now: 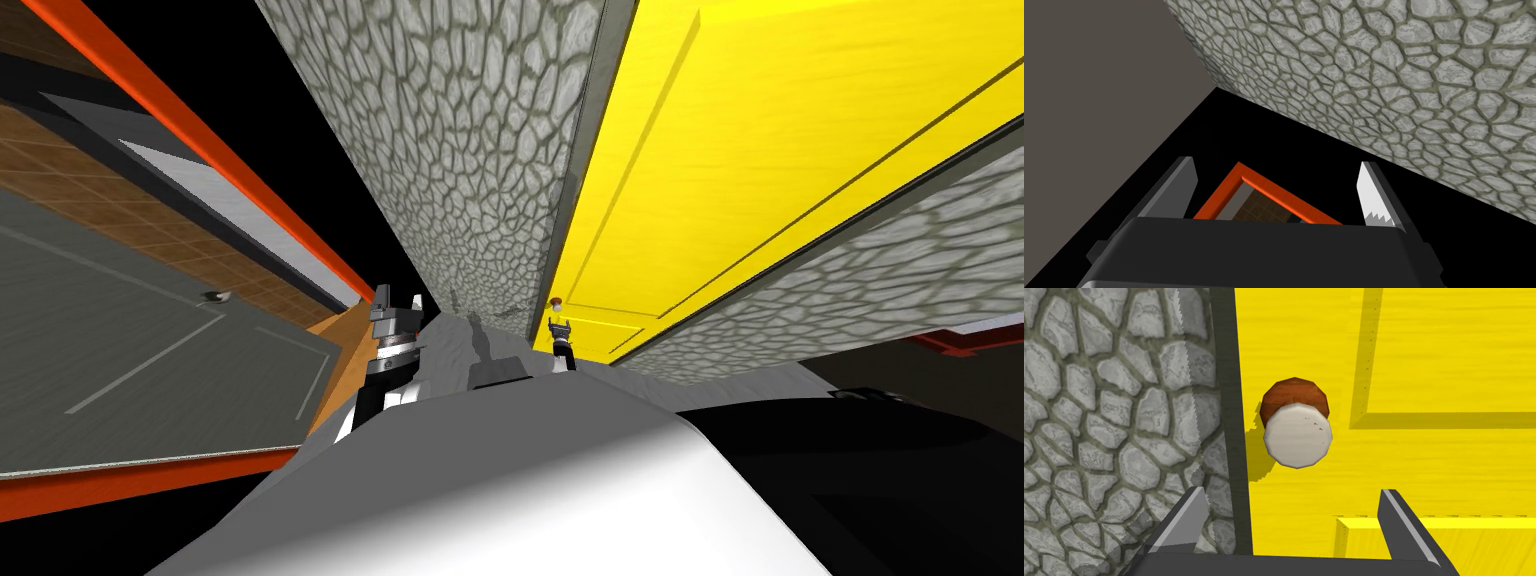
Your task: Pull the door open
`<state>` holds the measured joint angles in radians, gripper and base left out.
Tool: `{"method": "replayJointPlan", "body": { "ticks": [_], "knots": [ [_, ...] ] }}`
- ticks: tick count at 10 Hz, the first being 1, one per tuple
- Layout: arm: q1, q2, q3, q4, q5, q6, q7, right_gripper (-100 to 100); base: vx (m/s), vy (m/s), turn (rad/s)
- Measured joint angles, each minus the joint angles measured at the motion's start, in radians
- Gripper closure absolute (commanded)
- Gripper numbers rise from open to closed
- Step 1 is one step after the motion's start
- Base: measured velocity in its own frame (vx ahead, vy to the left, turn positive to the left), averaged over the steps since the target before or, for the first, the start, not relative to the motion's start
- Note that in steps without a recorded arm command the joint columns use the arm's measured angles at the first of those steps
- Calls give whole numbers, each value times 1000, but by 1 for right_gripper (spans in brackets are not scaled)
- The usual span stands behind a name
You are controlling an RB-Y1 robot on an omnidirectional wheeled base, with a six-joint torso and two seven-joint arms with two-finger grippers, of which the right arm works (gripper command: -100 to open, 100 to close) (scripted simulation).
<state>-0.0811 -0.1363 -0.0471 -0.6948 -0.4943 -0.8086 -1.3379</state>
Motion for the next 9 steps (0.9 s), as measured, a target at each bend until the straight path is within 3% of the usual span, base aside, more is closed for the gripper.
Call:
{"method": "replayJointPlan", "body": {
  "ticks": [4, 5, 7, 8, 9],
  "knots": [
    [7, -63, -10, 58, -11, -32, -70, -100, 165, -12, 91],
    [26, -66, -15, 23, -14, -21, -69, -100, 163, -33, 116],
    [46, -96, -21, 22, -21, -20, -94, -100, 133, -18, 63],
    [47, -99, -21, 21, -21, -21, -99, 100, -12, -5, -35],
    [47, -100, -24, 22, -22, -21, -96, 100, -31, -4, -1]
  ]
}}
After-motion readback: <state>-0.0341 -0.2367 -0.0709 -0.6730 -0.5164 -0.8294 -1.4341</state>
